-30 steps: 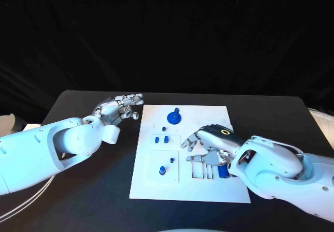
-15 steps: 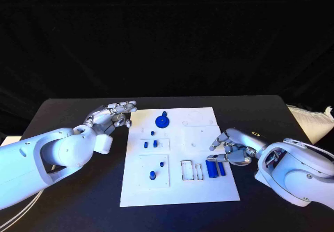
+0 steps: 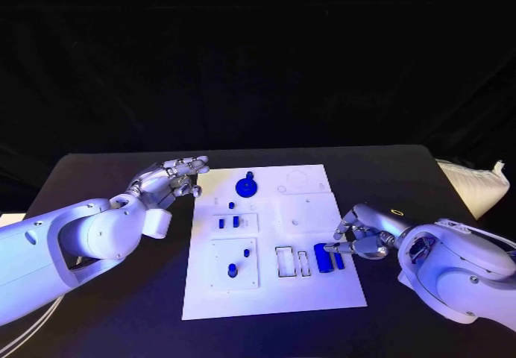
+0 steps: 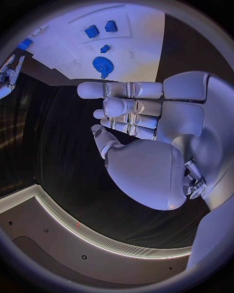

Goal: Assemble the parts on the task board

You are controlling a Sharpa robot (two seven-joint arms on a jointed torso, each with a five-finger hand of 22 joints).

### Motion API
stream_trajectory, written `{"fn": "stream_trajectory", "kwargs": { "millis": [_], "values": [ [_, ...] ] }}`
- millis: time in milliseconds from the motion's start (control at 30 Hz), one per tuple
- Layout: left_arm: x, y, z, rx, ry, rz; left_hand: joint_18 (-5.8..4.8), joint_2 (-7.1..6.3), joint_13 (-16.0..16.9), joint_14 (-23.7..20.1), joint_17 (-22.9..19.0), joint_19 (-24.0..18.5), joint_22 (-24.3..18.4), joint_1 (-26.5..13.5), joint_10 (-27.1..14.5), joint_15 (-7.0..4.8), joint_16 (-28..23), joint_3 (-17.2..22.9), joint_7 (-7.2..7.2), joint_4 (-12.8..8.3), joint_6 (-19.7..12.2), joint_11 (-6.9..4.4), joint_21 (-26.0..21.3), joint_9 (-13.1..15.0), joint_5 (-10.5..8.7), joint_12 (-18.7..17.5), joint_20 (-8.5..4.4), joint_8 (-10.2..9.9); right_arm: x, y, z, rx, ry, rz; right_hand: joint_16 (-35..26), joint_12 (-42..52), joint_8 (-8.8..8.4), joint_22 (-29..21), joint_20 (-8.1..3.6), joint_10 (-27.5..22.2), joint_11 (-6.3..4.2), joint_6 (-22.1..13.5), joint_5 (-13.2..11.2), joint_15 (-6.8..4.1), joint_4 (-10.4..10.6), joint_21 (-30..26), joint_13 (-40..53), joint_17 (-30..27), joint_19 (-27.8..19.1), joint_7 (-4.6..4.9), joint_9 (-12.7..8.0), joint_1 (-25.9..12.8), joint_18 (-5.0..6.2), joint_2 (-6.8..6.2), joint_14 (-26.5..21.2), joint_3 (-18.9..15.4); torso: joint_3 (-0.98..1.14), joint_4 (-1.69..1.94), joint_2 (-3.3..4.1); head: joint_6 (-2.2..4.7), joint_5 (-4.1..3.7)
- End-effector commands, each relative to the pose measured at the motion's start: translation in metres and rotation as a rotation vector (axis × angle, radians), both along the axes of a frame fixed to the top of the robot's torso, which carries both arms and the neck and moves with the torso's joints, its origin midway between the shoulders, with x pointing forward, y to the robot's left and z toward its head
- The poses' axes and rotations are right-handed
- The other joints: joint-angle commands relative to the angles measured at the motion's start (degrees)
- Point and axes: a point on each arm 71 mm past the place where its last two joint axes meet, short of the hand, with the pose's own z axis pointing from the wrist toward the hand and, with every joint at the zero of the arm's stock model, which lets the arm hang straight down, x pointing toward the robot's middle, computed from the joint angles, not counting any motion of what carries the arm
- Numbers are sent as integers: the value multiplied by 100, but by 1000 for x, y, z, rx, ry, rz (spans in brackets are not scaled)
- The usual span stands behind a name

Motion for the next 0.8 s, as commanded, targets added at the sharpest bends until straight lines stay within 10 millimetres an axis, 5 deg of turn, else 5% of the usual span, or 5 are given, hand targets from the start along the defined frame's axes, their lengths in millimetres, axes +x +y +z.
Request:
{"fn": "stream_trajectory", "kwargs": {
  "millis": [33, 800],
  "values": [
    [-1, -2, 1, -7, -11, -19, 108, 40, 5, -46, -5, -18, -5, -17, -40, 8, -25, -37, -4, -6, -39, 3, -38, -1, -27, 14, 4, 15, -1, 2, -6, -71, 16, 11, 35, 907, 24, 573, -18, 120, -50, 28, 27, 5, 0, 22, 1725, 1092, 247, -31, 6, -49, -120, 1, 533, -26, -1, -3, 3, -6, 23],
    [-1, 0, 1, -5, -8, -18, 108, 40, 5, -46, -5, -18, -5, -17, -40, 8, -25, -37, -4, -6, -39, 3, -38, -1, -27, 14, 4, 15, 3, 22, -32, -115, 67, 78, 81, 1013, 77, 667, -23, 159, -64, 57, -8, -3, -11, 90, 1861, 1168, 280, -49, 67, -31, -141, -2, 546, -97, -7, -7, 1, -49, 130]
  ]
}}
